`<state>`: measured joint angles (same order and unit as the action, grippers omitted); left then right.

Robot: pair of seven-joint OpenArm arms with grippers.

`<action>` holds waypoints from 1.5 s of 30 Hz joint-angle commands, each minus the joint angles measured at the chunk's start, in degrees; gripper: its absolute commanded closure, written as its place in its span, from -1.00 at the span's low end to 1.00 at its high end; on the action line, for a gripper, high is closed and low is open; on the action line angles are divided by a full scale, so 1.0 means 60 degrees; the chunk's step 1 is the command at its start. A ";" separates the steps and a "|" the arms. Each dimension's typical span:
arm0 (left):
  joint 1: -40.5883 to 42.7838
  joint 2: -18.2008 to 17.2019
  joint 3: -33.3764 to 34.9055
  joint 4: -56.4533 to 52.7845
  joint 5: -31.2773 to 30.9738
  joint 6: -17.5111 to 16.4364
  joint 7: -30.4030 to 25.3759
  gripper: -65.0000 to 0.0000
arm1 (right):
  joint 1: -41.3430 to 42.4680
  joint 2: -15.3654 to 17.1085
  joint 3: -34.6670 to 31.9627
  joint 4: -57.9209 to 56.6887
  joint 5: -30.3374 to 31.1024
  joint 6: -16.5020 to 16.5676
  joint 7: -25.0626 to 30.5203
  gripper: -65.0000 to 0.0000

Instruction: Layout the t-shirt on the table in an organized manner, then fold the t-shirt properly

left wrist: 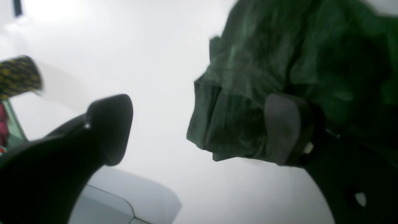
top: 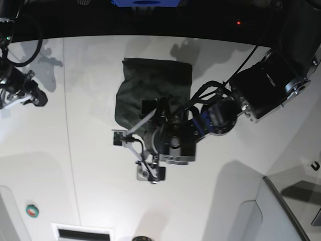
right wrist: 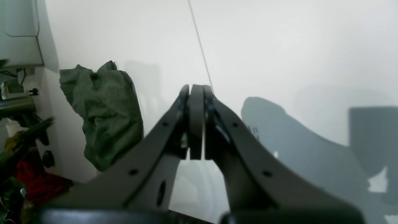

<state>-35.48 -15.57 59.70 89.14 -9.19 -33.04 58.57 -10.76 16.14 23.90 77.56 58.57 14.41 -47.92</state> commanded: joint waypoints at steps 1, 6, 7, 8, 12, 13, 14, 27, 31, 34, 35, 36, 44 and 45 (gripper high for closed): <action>0.0061 -0.0152 -0.0566 0.0403 0.0118 0.0034 0.0210 -0.85 | 0.0058 0.0160 0.0039 0.0180 0.0195 0.0169 0.0082 0.98; 0.1848 -0.0269 -0.3613 0.1209 0.0133 0.0048 0.0342 0.81 | 0.0029 0.0218 -0.0328 0.0487 0.0122 0.0184 -0.0299 0.98; 0.2214 -0.0269 -0.4229 0.1267 0.0147 0.0048 0.0312 1.00 | 0.0029 0.0233 -0.0621 0.0780 0.0107 0.0184 -0.0343 0.98; 0.2639 -0.0240 -0.4947 0.1326 0.0147 0.0063 0.0283 1.00 | -0.0059 0.0248 -0.0972 0.1176 0.0078 0.0184 -0.0328 0.98; 0.4295 -0.0196 -0.7291 0.1663 0.0059 0.0063 0.0224 1.00 | -0.0323 0.0394 -0.2101 0.3110 -0.1270 0.0169 -0.0357 0.98; 0.4749 -0.0196 -0.7643 0.1780 0.0089 0.0063 0.0049 1.00 | -0.0426 0.0394 -0.2335 0.3476 -0.1695 0.0169 -0.0357 0.98; 0.5218 -0.0196 -0.7936 0.1853 0.0103 0.0063 -0.0230 1.00 | -0.0602 0.0394 -0.2555 0.3843 -0.2135 0.0169 -0.0328 0.98; 1.1753 -0.0372 -1.1584 0.2513 0.0133 0.0063 -0.4816 1.00 | -0.4558 0.0409 -0.3698 0.6216 -0.6472 0.0169 -0.0284 0.98; 1.2998 -0.0372 -1.1789 0.2425 0.0147 0.0063 -0.5197 1.00 | -0.5583 0.0409 -0.3727 0.6158 -0.6940 0.0169 -0.0284 0.98; 1.3614 -0.0342 -1.1701 0.2029 0.0147 0.0063 -0.5241 1.00 | -0.6243 0.0379 -0.3991 0.6114 -0.6970 0.0169 -0.0284 0.98; 1.3702 -0.0342 -1.1672 0.1795 0.0147 0.0063 -0.5241 1.00 | -0.6345 0.0379 -0.4254 0.6011 -0.6984 0.0169 -0.0284 0.98; 1.3731 -0.0313 -1.1672 0.1487 0.0147 0.0063 -0.5255 1.00 | -0.6389 0.0423 -0.4577 0.5865 -0.6999 0.0169 -0.0270 0.98; 1.1914 0.0405 -1.1540 -0.5209 0.0528 0.0063 -0.8757 1.00 | -0.4411 0.0585 -0.7156 0.0341 -0.6970 0.0125 0.1738 0.98; 1.1548 0.0405 -1.1408 -0.6220 0.0880 0.0063 -0.9387 1.00 | -0.4045 0.0394 -0.7273 -0.0626 -0.6955 0.0125 0.2002 0.97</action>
<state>32.47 -12.34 -8.43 50.65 -3.36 -32.60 1.56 -34.28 18.39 -19.62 72.55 16.53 15.14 -35.22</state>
